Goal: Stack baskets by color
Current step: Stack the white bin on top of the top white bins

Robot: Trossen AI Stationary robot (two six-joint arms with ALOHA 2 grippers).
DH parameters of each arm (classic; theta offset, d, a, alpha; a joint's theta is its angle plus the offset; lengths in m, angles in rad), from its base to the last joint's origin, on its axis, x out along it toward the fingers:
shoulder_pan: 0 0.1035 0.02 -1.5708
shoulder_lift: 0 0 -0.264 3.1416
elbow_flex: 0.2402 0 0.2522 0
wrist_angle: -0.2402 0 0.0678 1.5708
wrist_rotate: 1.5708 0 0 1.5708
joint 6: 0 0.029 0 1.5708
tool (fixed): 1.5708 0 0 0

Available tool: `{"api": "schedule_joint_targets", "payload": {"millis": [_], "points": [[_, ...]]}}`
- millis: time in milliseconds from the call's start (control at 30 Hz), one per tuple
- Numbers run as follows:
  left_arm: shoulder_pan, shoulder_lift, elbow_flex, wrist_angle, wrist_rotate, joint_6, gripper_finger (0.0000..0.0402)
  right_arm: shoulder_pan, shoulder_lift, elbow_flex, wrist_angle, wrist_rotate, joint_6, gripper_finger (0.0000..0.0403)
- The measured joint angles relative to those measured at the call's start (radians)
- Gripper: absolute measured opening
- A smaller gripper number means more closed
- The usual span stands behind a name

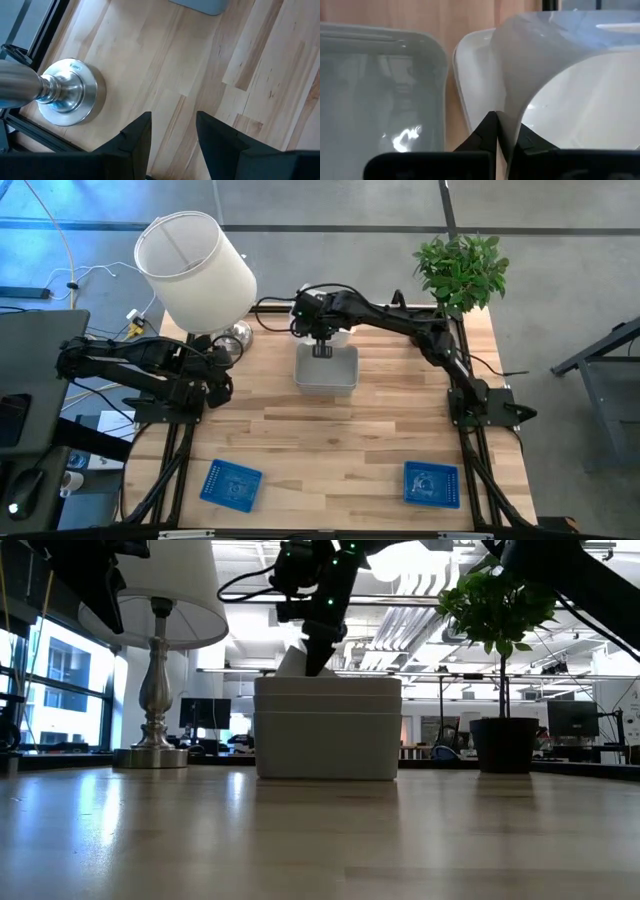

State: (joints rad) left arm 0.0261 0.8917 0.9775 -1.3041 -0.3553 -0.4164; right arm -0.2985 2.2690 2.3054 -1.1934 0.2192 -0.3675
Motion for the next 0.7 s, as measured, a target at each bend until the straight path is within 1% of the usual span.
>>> {"api": "schedule_joint_targets", "payload": {"millis": [100,700], "points": [[0.000,0.000,0.000,0.000,0.000,0.000,0.0140,0.000,0.007,0.000,-0.028,0.022,0.000,0.0000],[0.000,0.000,0.000,0.000,0.001,0.000,0.0140,-0.001,0.053,0.009,-0.167,0.025,-0.084,0.0000]]}}
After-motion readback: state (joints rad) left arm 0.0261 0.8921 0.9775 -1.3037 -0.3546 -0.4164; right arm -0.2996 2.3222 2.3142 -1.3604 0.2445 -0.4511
